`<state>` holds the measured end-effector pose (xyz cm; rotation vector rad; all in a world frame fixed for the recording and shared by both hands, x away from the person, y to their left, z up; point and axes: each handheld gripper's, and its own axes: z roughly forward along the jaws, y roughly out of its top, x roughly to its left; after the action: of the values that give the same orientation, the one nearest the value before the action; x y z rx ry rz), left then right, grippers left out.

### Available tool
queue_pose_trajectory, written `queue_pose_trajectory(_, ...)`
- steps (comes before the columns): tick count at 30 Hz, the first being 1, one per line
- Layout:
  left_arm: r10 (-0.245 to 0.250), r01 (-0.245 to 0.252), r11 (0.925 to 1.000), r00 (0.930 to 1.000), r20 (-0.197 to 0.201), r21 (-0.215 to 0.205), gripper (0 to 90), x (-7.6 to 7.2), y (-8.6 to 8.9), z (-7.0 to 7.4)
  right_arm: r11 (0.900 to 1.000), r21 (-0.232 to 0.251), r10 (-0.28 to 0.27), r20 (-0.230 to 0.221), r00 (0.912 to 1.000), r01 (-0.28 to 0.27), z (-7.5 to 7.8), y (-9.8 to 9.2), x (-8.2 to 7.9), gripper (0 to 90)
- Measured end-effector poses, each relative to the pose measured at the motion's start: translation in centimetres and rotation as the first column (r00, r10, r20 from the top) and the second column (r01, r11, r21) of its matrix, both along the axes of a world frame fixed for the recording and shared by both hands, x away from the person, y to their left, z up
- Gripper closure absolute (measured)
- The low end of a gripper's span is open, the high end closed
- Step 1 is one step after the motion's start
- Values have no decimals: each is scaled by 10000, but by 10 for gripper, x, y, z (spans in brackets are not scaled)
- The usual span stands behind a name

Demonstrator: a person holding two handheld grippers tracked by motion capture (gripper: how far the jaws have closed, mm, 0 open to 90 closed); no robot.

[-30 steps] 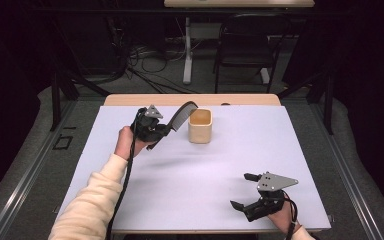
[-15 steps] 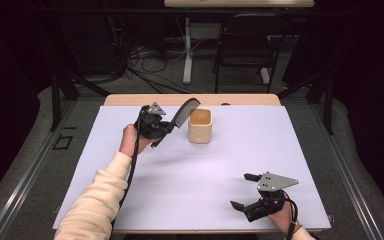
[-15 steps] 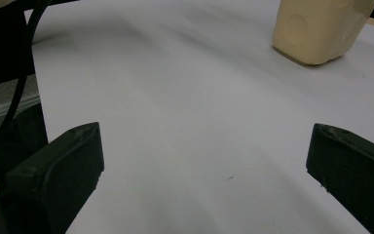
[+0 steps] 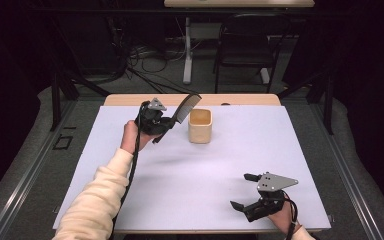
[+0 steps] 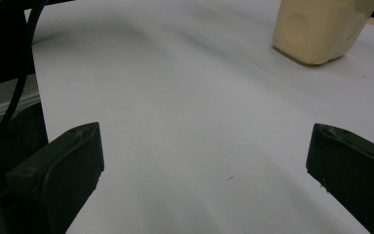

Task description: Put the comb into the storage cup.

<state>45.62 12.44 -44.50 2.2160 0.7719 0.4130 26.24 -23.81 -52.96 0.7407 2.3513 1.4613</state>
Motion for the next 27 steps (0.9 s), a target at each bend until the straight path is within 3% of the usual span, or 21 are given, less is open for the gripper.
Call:
queue_pose_trajectory(19,-114,115,9999,9999,123,-86,724,7,-15,3,10000,-30,61,4,10000,-61,0,0,0,0)
queue_pose_trajectory(27,67,-60,9996,9996,266,-278,724,11,-17,3,10000,-31,59,10,10000,-59,0,0,-1,0)
